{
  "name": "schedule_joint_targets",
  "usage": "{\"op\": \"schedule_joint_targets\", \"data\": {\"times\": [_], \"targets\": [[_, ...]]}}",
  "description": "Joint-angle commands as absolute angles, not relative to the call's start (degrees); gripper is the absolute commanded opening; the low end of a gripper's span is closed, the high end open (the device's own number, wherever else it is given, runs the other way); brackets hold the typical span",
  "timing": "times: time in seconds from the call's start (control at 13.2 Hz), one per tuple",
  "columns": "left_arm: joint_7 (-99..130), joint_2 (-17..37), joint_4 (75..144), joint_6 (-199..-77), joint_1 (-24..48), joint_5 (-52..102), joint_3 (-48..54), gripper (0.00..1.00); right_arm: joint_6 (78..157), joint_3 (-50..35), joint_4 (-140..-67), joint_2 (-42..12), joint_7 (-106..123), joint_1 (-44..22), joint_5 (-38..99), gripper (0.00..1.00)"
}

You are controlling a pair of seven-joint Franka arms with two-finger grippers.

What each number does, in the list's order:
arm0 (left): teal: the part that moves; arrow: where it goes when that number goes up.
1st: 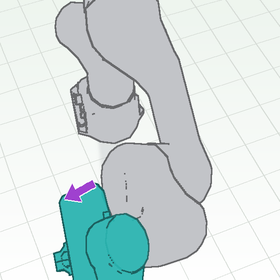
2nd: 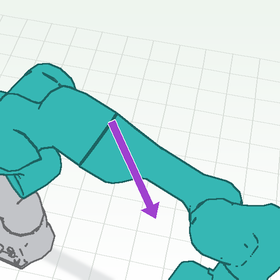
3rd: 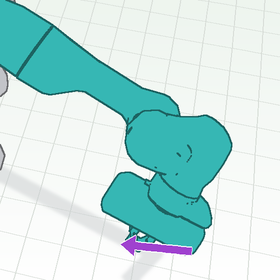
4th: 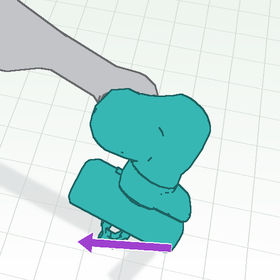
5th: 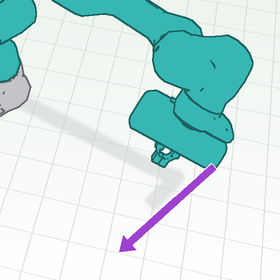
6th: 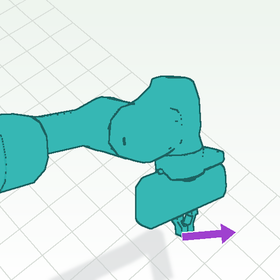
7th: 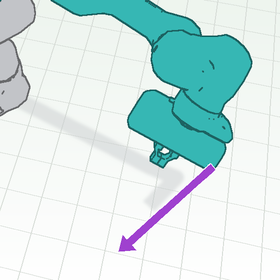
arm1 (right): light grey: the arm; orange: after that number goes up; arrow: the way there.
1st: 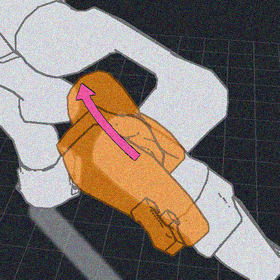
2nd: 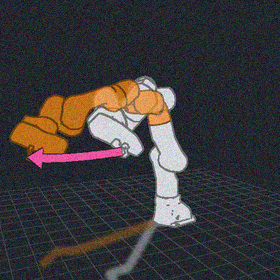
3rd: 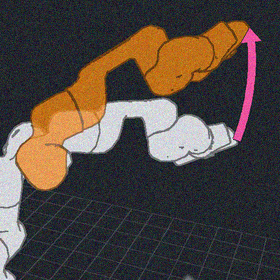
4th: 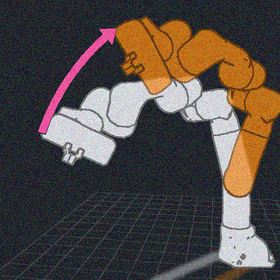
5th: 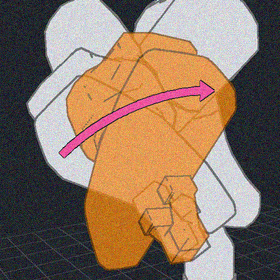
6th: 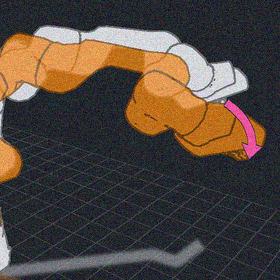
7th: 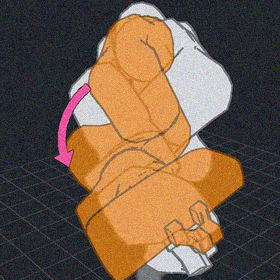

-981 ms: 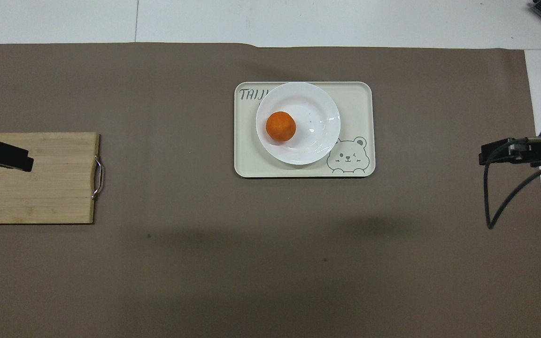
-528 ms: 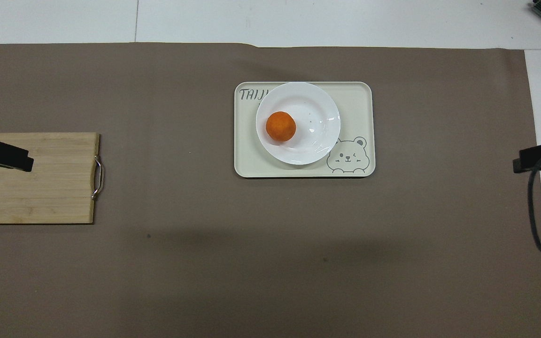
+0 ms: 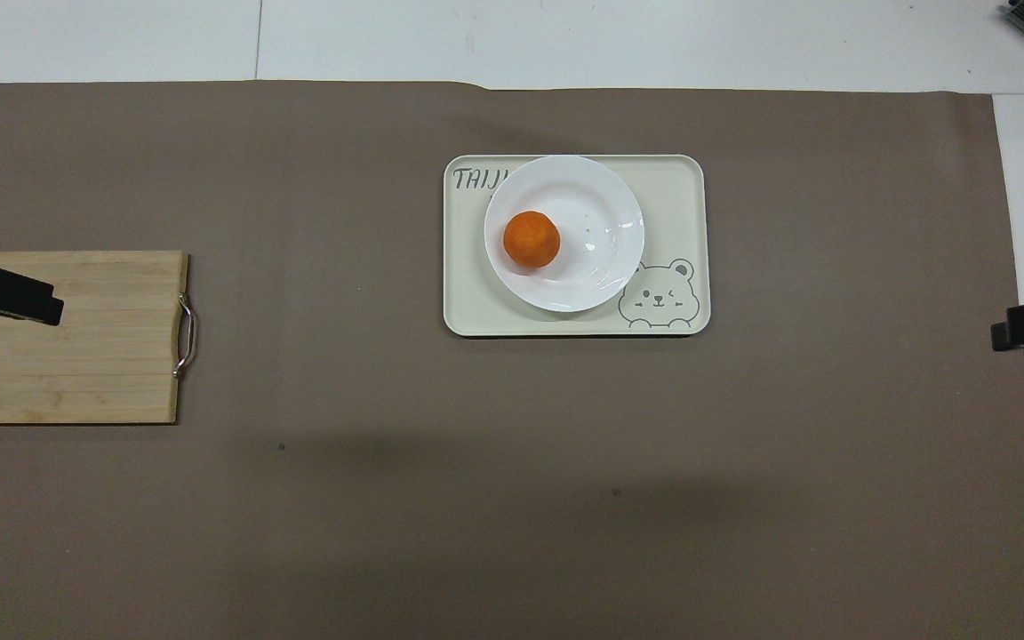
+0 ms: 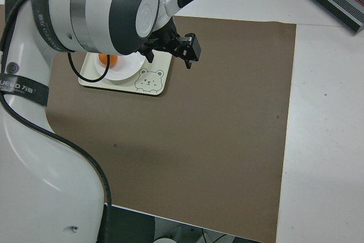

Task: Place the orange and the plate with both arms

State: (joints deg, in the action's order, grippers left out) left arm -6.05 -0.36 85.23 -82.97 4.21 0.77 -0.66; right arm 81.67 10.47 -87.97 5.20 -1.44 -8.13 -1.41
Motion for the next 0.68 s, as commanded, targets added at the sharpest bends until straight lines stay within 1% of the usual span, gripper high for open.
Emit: {"op": "schedule_joint_targets", "data": {"times": [0.0, 0.6], "targets": [[-5.54, -0.79, 84.99, -81.74, 4.39, -0.09, -0.79, 1.00, 81.56, 10.11, -88.77, 5.80, 0.09, -8.00, -1.23, 1.00], [-5.63, -0.79, 84.99, -82.18, 4.48, -0.18, -0.79, 1.00, 81.65, 9.93, -88.59, 5.71, 0.97, -8.26, -1.14, 1.00]]}}
